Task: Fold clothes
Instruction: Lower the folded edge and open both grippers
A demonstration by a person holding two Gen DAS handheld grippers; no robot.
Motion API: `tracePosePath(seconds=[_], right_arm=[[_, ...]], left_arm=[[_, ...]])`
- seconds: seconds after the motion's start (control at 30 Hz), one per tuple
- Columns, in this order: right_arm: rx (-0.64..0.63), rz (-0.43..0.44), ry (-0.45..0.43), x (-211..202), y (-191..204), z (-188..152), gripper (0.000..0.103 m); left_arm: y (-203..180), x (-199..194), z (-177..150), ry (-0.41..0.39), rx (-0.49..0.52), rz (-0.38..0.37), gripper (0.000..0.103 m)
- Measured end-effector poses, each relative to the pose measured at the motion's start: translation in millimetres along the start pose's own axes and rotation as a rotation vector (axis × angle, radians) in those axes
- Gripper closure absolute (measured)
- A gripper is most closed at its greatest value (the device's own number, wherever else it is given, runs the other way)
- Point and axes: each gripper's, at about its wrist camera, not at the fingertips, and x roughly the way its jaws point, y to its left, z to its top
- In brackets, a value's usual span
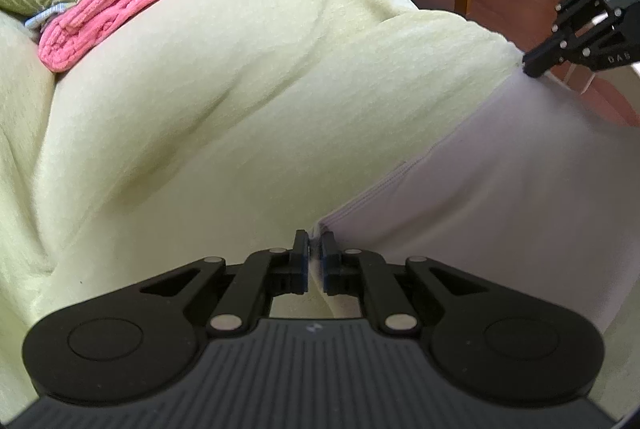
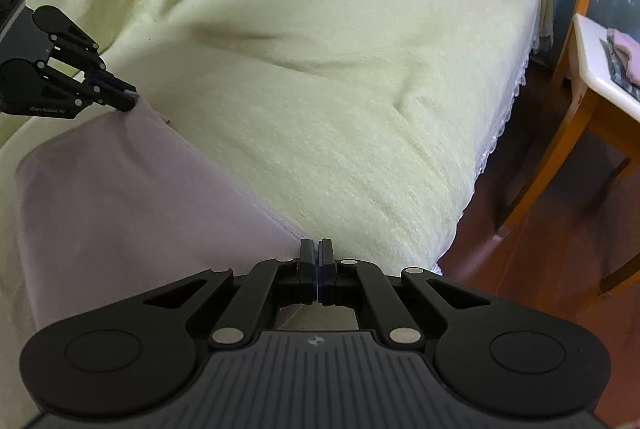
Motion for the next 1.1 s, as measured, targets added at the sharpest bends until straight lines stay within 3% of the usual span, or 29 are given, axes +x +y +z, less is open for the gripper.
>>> tracePosePath(seconds=[0.1,0.13,0.17,0.23,0.3,0.33,0.4,0.47,0.53,0.7,0.77,0.83,0.87,0.97,1.0,1.1], right_arm=[[-0.035,-0.024,0.015,-0.2,6.9,0.5,0.100],[-0.046,-0.040,0.023,-1.1,9.0,2.2,0.086],[-0.047,-0.075,0.037,-2.5,10.5,4.8,0.062],[-0.042,-0.141,0.030,-8.8,10.3,8.8,0.042],[-0.023,-0.169,-0.003,-21.2,9.7,13.2,0.043],[-0.005,-0.163,-0.028,-28.2,10.9,15.4,0.044],[0.021,-0.111,-0.069,-37.4,18.8,19.1,0.056],[0.015,-0.044,-0.078,-35.2,32.8,21.6,0.078],[0.007,-0.006,-0.062,-23.4,45.9,21.0,0.083],[0.035,-0.040,-0.039,1.6,46.1,7.3,0.084],[0.047,-0.057,-0.052,0.0,37.2,1.6,0.083],[0.043,-0.101,-0.032,-5.0,29.9,-0.4,0.081],[0.058,-0.116,-0.022,-9.2,26.6,-0.2,0.080],[0.106,-0.126,-0.029,-28.4,23.4,0.4,0.080],[0.109,-0.111,-0.043,-37.6,29.1,0.6,0.080],[0.044,-0.032,-0.075,-64.9,68.0,-7.8,0.081]], left_arm=[[-5.2,-1.0,-2.7,-0.006,0.017,0.038,0.091],[-5.3,-4.1,-1.8,-0.011,0.009,0.036,0.088],[-5.3,-7.3,-0.7,-0.017,0.000,0.034,0.085],[-5.4,-13.6,1.3,-0.029,-0.016,0.029,0.076],[-5.4,-19.9,3.3,-0.040,-0.033,0.025,0.078],[-5.5,-23.0,4.3,-0.046,-0.042,0.022,0.088],[-5.5,-29.3,6.3,-0.057,-0.059,0.018,0.099],[-5.6,-35.6,8.4,-0.069,-0.075,0.013,0.099],[-5.7,-41.9,10.4,-0.080,-0.092,0.008,0.099],[-22.5,-9.8,16.7,-0.064,-0.079,-0.040,0.096],[-26.4,2.7,8.6,-0.068,-0.076,-0.001,0.093],[-20.1,0.2,6.7,-0.071,-0.132,0.033,0.079],[-15.1,-2.2,5.9,-0.064,-0.165,0.058,0.078],[2.3,-23.7,-4.7,-0.057,-0.275,0.145,0.088],[6.3,-36.6,-9.5,-0.070,-0.321,0.131,0.091],[-13.5,-78.3,-21.4,-0.110,-0.270,0.082,0.094]])
